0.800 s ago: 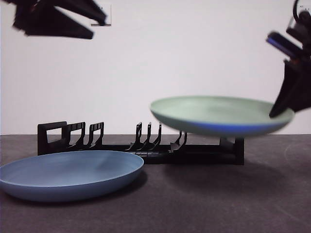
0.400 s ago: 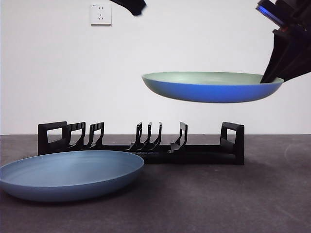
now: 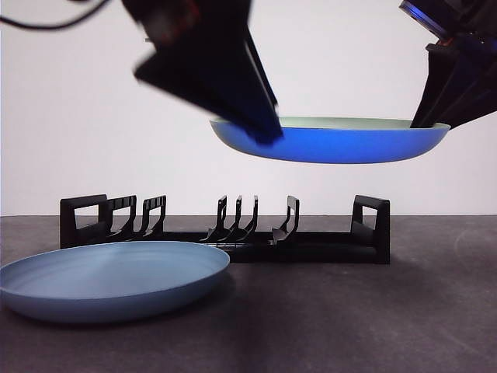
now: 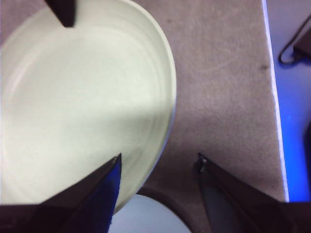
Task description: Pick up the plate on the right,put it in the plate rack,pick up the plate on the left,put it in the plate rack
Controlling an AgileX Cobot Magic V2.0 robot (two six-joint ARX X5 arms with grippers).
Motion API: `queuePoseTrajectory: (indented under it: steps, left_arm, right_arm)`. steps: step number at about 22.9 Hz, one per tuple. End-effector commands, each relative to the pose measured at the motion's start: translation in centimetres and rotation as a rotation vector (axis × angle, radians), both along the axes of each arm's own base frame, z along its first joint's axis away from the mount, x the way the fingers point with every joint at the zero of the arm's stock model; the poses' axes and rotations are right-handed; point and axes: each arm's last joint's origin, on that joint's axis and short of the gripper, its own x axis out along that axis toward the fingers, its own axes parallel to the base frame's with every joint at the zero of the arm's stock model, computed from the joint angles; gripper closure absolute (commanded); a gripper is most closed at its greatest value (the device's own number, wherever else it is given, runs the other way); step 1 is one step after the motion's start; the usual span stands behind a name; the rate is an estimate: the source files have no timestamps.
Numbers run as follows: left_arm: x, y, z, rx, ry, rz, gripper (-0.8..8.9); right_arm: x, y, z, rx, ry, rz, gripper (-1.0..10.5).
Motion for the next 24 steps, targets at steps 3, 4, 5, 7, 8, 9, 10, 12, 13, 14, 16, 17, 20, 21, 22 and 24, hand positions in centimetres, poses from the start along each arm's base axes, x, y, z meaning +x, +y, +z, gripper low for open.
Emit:
queuePoseTrajectory:
  steps: [3,4,5,7,8,9,10,12,13,14,16,17,20,21,22,24]
  left_arm:
    - [0.5,-0.9,-1.3,0.034,-0.002,-0.005,5.6]
    - [0.6,-1.1,-1.5,0.034,-0.003,-0.007,5.66]
    - [0.7,-1.3,-1.6,0.031,-0.005,-0.007,5.66]
    - [0.8,-1.5,-1.7,0.02,-0.012,-0.005,5.88]
    - [0.9,-1.7,-1.8,0.012,-0.016,-0.006,6.53]
    - [0.9,-1.8,-1.8,0.006,-0.019,-0.006,7.24]
    - [0.9,-1.8,-1.8,0.001,-0.02,-0.006,7.94]
    - [1.1,-1.8,-1.8,-0.005,-0.019,-0.006,8.23]
    - [1.2,-1.8,-1.8,-0.005,-0.018,-0.004,8.23]
    - [1.2,-1.8,-1.9,-0.001,-0.015,-0.003,8.23]
    - [1.3,-1.7,-2.0,0.006,-0.008,-0.001,8.23]
    - [1.4,-1.7,-2.1,0.009,0.0,-0.004,8.23]
    - [1.4,-1.6,-2.1,0.008,0.009,-0.009,8.23]
    - [1.4,-1.6,-2.1,0.008,0.009,-0.009,8.23]
    - [1.4,-1.6,-2.1,0.008,0.009,-0.009,8.23]
    - [1.4,-1.6,-2.1,0.008,0.008,-0.009,8.23]
  right_arm:
    - [0.1,0.1,0.1,0.005,0.001,0.011,9.6]
    - [0.1,0.1,0.1,0.005,0.002,0.011,9.6]
    - [0.0,0.1,0.1,0.005,0.002,0.011,9.6]
    - [0.0,0.1,0.1,0.006,0.003,0.012,9.6]
    - [0.0,0.1,0.1,0.007,0.003,0.013,9.6]
    - [0.0,0.1,0.1,0.007,0.004,0.013,9.6]
    - [0.0,0.1,0.1,0.007,0.004,0.013,9.6]
    - [0.0,0.1,0.1,0.007,0.004,0.013,9.6]
    - [0.0,0.1,0.1,0.007,0.004,0.013,9.6]
    - [0.0,0.1,0.1,0.007,0.003,0.013,9.6]
    - [0.0,0.1,0.1,0.008,0.003,0.014,9.6]
    - [0.0,0.1,0.2,0.01,0.001,0.016,9.6]
    - [0.0,0.2,0.2,0.03,-0.003,0.044,9.6]
    - [-0.1,0.2,0.3,0.035,-0.006,0.053,9.6]
    - [-0.1,0.2,0.3,0.04,-0.008,0.06,9.4]
    - [0.0,0.2,0.6,0.04,-0.016,0.059,9.4]
